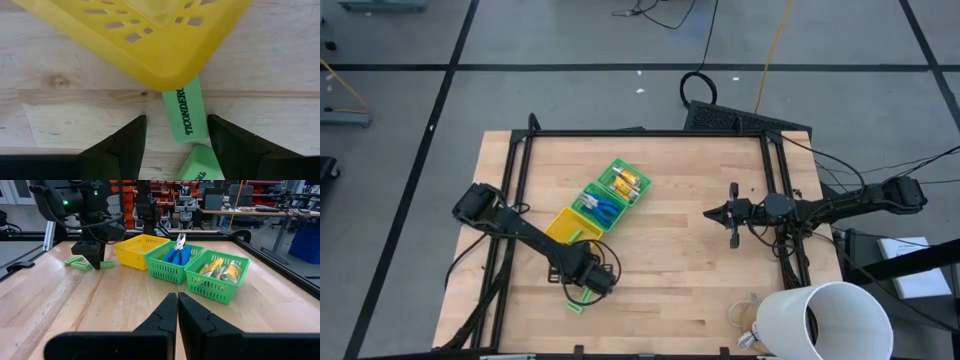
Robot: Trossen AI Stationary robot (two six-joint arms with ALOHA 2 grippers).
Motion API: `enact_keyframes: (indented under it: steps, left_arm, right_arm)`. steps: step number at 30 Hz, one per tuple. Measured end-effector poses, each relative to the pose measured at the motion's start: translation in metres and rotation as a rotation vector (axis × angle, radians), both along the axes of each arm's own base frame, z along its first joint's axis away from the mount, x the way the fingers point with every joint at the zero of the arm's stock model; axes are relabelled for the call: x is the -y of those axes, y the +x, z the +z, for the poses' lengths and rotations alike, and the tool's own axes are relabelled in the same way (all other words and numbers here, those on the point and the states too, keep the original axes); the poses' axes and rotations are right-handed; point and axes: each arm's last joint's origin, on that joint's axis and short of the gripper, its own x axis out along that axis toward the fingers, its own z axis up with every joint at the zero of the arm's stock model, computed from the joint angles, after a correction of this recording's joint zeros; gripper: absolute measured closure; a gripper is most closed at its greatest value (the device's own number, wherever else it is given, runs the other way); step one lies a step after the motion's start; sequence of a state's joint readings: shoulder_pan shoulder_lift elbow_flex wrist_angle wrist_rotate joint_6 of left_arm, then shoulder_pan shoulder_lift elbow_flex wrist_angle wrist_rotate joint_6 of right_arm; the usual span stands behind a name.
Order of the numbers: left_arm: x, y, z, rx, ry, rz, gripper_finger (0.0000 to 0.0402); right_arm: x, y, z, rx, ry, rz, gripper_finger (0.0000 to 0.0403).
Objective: Pick & Place School Supplies
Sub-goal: Put the green eraser into the yellow bin
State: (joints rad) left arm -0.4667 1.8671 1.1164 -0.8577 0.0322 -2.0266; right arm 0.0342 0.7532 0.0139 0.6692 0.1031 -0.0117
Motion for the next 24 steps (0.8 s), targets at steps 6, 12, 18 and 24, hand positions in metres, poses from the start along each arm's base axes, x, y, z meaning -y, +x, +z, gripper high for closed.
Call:
enact_keyframes:
  steps: [6, 12, 18, 24]
  left_arm:
    - [0.001, -0.001, -0.001, -0.003, 0.005, -0.014, 0.0249]
    - [0.005, -0.004, -0.001, 0.002, 0.022, -0.175, 0.0306]
    - [0.016, -0.01, -0.001, 0.014, 0.057, -0.387, 0.0307]
    - [0.02, -0.012, -0.001, 0.022, 0.078, -0.484, 0.028]
  right_arm:
    - [0.0, 0.0, 0.0, 0.0, 0.0, 0.0, 0.0394]
    - [0.0, 0.0, 0.0, 0.0, 0.0, 0.0, 0.0394]
    - [0.0, 0.0, 0.0, 0.0, 0.0, 0.0, 0.0394]
    - [0.0, 0.0, 0.0, 0.0, 0.0, 0.0, 0.0394]
